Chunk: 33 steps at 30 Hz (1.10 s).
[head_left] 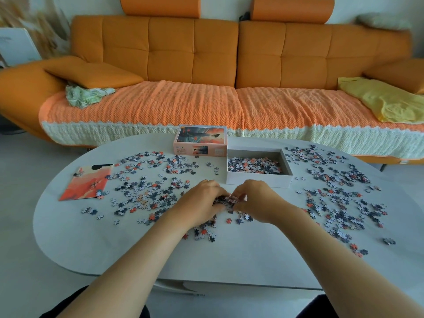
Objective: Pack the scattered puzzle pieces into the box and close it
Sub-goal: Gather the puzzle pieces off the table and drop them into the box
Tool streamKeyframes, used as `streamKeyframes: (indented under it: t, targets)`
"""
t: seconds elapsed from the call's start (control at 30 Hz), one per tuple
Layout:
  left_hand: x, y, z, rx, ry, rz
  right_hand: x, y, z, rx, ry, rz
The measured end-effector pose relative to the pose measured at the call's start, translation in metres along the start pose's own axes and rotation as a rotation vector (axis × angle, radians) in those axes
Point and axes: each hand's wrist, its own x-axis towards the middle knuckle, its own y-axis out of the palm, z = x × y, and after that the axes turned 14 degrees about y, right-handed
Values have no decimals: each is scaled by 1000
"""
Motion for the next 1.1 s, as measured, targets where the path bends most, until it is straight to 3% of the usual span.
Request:
streamKeyframes:
  t: [0.4,0.83,1.1]
  targets:
    - [23,-14,-2,-200,-38,-178,13,-23,-8,139,27,-8]
    - [107,-14,6,-342,-38,-479,54,-54,-23,238,-41,-438]
    - [113,-5,8,-316,-45,-368,69,-43,-42,57,10,-258]
